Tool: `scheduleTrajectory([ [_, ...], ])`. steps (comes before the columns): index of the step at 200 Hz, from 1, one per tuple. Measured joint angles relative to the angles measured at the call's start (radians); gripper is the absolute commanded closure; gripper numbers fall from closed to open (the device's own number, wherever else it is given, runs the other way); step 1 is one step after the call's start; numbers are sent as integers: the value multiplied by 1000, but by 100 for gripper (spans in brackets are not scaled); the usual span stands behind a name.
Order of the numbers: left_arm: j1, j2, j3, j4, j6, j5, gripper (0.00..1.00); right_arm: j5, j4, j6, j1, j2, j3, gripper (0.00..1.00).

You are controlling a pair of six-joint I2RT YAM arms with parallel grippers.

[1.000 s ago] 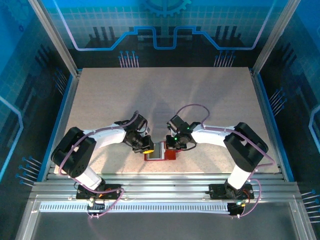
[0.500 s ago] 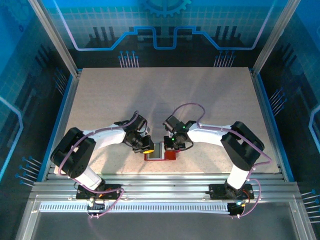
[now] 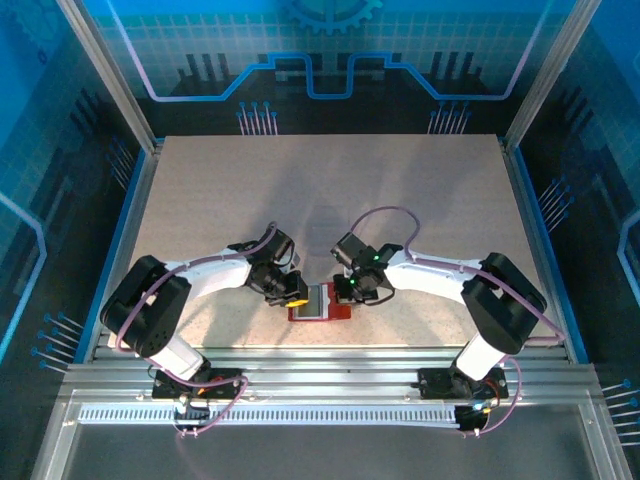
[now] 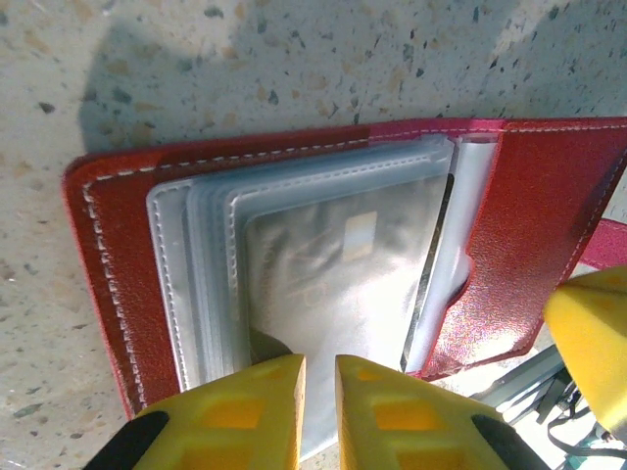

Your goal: Take the credit cards out of the card holder

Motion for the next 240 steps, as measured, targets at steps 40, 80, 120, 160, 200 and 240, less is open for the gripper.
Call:
scheduleTrajectory([
  [40,0,-16,-2,0,-6,-3,84,6,8,10,2,37,-21,100],
  [80,0,-38,-2,0,-7,-2,85,8,2,21,10,24,-21,99],
  [120,0,-40,-2,1,-7,14,88,-39,45,50,13,-40,-19,95],
  [160,0,-27,-2,1,-7,16,89,-144,228,108,3,-77,-50,86],
  [200,0,-27,-2,1,-7,15,89,-230,398,179,-23,-50,-139,81],
  [240,5,-25,-11,1,-7,15,89,-271,496,217,-27,0,-159,77],
])
